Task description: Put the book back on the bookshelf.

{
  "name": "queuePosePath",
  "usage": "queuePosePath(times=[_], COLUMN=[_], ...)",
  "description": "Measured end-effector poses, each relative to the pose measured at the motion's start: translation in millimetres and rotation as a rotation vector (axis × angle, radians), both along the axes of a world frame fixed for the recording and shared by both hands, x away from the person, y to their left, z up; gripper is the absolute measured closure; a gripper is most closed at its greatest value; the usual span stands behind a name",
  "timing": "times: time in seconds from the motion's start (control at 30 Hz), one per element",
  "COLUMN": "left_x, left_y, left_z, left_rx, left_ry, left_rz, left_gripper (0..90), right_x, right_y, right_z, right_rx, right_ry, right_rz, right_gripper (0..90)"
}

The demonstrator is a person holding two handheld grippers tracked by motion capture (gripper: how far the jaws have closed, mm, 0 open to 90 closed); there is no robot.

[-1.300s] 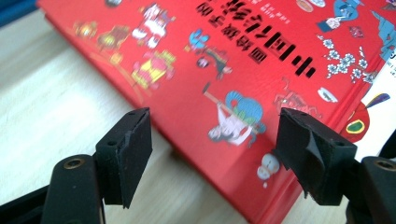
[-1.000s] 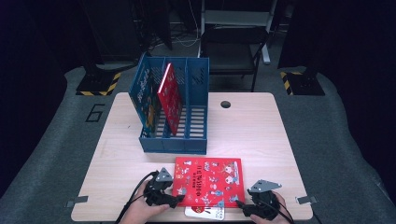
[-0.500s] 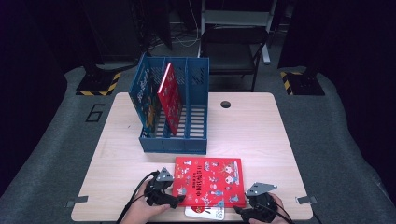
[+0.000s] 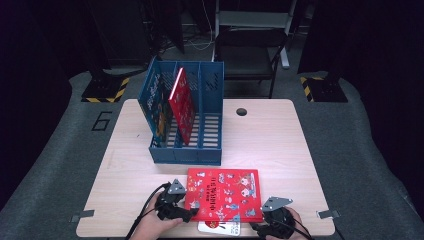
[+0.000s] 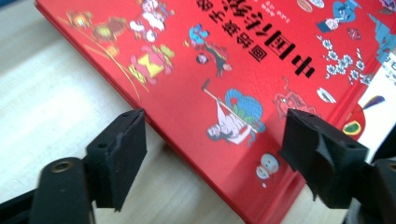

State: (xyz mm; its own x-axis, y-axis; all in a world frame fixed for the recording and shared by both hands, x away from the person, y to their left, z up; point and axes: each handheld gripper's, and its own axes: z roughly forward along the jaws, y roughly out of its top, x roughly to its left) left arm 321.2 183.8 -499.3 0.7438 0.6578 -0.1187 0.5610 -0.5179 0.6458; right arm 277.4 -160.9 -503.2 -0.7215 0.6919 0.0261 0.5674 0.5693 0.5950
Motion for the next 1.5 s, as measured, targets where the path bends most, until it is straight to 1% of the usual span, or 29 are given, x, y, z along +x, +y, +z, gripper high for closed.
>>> queuePosePath(times=[0.07, 0.2, 0.23, 0.4, 0.43, 0.47, 0.5, 0.53, 0.57, 0.6, 0.63, 0.67, 0.7, 0.8, 0.83, 0.87, 1.0, 1.03, 1.1, 1.13, 1.17, 1.2, 1.23, 1.27, 1.3, 1.37, 1.43, 1.47, 1.5], left_x=[1.3, 2.3, 2.2, 1.5, 1.0, 1.0, 1.4, 1.6, 1.3, 1.4, 1.6, 1.4, 1.6, 1.5, 1.5, 1.3, 2.5, 2.0, 1.4, 0.7, 0.7, 0.2, 0.2, -0.5, 0.2, -0.9, 0.3, 0.3, -0.4], left_y=[-0.7, -1.2, -1.2, -1.0, -1.2, -1.2, -0.5, 0.0, -0.3, 0.0, 0.2, 0.0, 0.5, 0.7, 1.1, 1.6, 4.6, 5.1, 6.3, 6.3, 6.3, 6.2, 5.8, 5.0, 5.0, 4.0, 5.4, 5.4, 4.2], left_z=[1.1, -0.2, -0.2, 0.0, -0.2, -0.2, 0.3, 0.6, -0.3, -0.2, -0.2, -0.3, -0.1, 0.1, 0.0, 0.0, -0.7, -0.5, -0.8, -1.0, -1.5, -2.0, -3.4, -3.6, -4.4, -5.3, -6.5, -6.5, -7.2], left_rx=[0.012, -0.004, -0.003, -0.006, -0.004, -0.005, -0.005, -0.004, -0.008, -0.008, -0.008, -0.015, -0.009, -0.009, -0.012, -0.018, -0.026, -0.032, -0.034, -0.039, -0.045, -0.053, -0.056, -0.067, -0.060, -0.080, -0.098, -0.098, -0.124], left_ry=[-0.011, -0.008, -0.016, -0.010, -0.016, -0.014, -0.008, -0.003, -0.009, -0.007, -0.008, -0.006, -0.005, -0.002, 0.002, 0.017, 0.032, 0.049, 0.046, 0.064, 0.070, 0.085, 0.085, 0.107, 0.095, 0.122, 0.133, 0.133, 0.152], left_rz=[-0.005, 0.001, 0.004, 0.004, 0.010, 0.010, 0.007, 0.004, 0.012, 0.011, 0.011, 0.017, 0.011, 0.012, 0.012, 0.014, 0.025, 0.027, 0.031, 0.034, 0.035, 0.036, 0.035, 0.039, 0.035, 0.051, 0.046, 0.046, 0.065], left_gripper=[27.6, 27.4, 27.5, 27.7, 27.8, 27.8, 27.8, 27.8, 27.8, 27.8, 27.8, 27.8, 27.8, 27.8, 27.8, 27.8, 25.4, 25.3, 24.8, 24.5, 23.9, 23.4, 22.8, 22.0, 21.0, 19.5, 19.2, 18.4, 18.4], right_x=[0.5, 1.9, 1.7, -0.4, -1.4, -2.0, -1.9, -2.6, -2.2, -2.4, -1.6, -0.7, -0.1, 2.7, 3.2, 3.2, 4.3, 4.4, 4.6, 4.9, 4.8, 4.9, 4.2, 4.0, 4.0, 4.0, 4.5, 4.5, 4.4], right_y=[-0.1, -1.2, -1.4, -6.7, -8.5, -12.2, -13.5, -14.7, -16.3, -16.8, -17.4, -17.3, -16.9, -15.0, -15.0, -15.2, -16.2, -16.2, -16.6, -16.7, -16.7, -16.4, -16.0, -15.5, -15.4, -15.0, -15.7, -15.7, -15.0], right_z=[0.4, 0.4, 0.6, 3.8, 5.6, 10.5, 12.1, 14.4, 16.1, 17.1, 17.0, 16.2, 14.9, 9.5, 9.1, 8.8, 7.0, 6.8, 6.3, 6.2, 6.6, 6.1, 6.4, 6.6, 7.0, 7.1, 6.9, 6.9, 5.9], right_rx=[0.003, 0.002, 0.005, 0.029, 0.045, 0.084, 0.094, 0.127, 0.139, 0.141, 0.132, 0.123, 0.115, 0.086, 0.078, 0.086, 0.104, 0.103, 0.114, 0.113, 0.111, 0.117, 0.116, 0.110, 0.104, 0.104, 0.101, 0.101, 0.111], right_ry=[0.002, -0.004, -0.003, -0.010, -0.017, -0.028, -0.037, -0.035, -0.048, -0.055, -0.077, -0.073, -0.068, -0.052, -0.040, -0.033, -0.031, -0.027, -0.019, -0.016, -0.004, -0.011, -0.008, -0.010, -0.007, -0.003, -0.002, -0.002, -0.003], right_rz=[0.005, -0.010, -0.011, -0.022, -0.026, -0.040, -0.044, -0.067, -0.072, -0.087, -0.092, -0.094, -0.100, -0.101, -0.086, -0.087, -0.092, -0.088, -0.090, -0.086, -0.081, -0.078, -0.076, -0.073, -0.072, -0.075, -0.070, -0.070, -0.084], right_gripper=[33.9, 35.1, 35.3, 36.9, 37.4, 38.3, 39.1, 39.8, 41.7, 44.2, 46.3, 48.8, 50.4, 52.6, 53.8, 54.2, 56.4, 57.1, 59.0, 60.5, 62.0, 63.2, 63.4, 63.4, 63.5, 63.5, 63.6, 63.6, 63.6])
